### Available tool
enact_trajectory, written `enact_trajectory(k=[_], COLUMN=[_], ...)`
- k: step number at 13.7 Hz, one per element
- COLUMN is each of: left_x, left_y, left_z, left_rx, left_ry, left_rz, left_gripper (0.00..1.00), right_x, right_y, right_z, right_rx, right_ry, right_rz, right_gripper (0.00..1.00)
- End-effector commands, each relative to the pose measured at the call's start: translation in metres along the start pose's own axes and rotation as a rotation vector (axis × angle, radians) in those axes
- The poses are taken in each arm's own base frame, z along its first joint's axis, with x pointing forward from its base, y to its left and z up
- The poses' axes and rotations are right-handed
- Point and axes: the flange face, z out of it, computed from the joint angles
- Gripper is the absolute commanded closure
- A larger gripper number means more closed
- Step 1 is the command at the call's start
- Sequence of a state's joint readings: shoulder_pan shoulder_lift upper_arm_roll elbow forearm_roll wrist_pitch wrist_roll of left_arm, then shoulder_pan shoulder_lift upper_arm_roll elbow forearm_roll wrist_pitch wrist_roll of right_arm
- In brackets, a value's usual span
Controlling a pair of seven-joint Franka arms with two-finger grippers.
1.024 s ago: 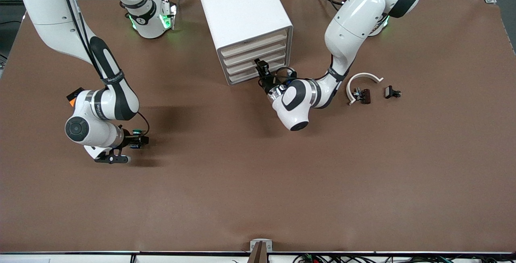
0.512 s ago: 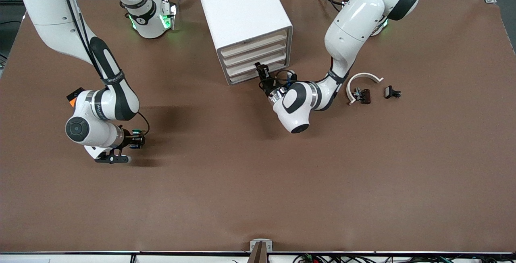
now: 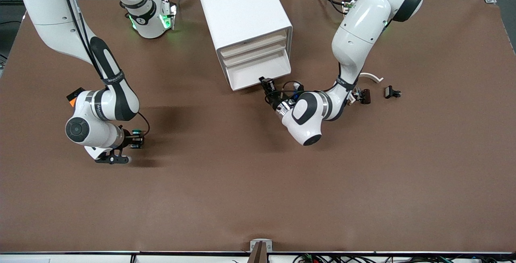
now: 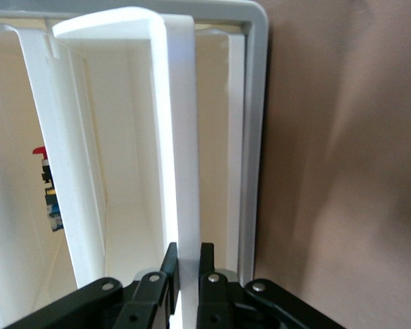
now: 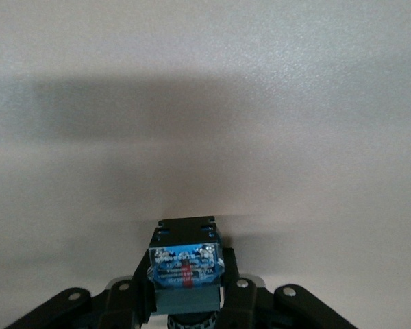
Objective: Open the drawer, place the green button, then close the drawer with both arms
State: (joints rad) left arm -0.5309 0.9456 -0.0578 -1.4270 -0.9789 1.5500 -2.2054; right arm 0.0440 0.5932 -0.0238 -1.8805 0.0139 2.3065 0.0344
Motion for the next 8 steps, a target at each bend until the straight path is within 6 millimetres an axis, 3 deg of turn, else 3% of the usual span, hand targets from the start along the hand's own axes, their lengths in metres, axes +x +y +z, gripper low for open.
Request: enact_trajectory(k=[1, 3, 5, 6, 7, 8], left_x=[-0.004, -0.002, -0.004, -0.004, -0.005, -0.005], left_y=[0.014, 0.016, 0.013, 0.012, 0.009, 0.007], left_z=[-0.029, -0.049, -0.055, -0.058, -0.06, -0.064], left_rx=[-0.032, -0.046, -0.055, -0.059, -0.066, -0.076], left_ry=[-0.059, -0.087, -0.092, -0.096, -0.094, -0.093], left_rz=[-0.005, 0.001, 0.016, 0.018, 0.022, 0.025], left_gripper=[1.0, 0.99, 0.96, 0.66, 0.27, 0.08], right_x=[0.01, 0.014, 0.009, 0.0, -0.012, -0.024], right_y=[-0.008, -0.017, -0.025, -0.04, -0.061, -0.085], right_z=[-0.032, -0.062, -0.094, -0.11, -0.129, -0.144], right_rx=[-0.014, -0.019, -0.027, -0.038, -0.059, -0.083], right_ry=[-0.048, -0.112, -0.19, -0.218, -0.231, -0.241], right_rz=[-0.008, 0.002, 0.075, 0.108, 0.16, 0.207], right_gripper=[0.65, 0.65, 0.65, 0.65, 0.65, 0.65])
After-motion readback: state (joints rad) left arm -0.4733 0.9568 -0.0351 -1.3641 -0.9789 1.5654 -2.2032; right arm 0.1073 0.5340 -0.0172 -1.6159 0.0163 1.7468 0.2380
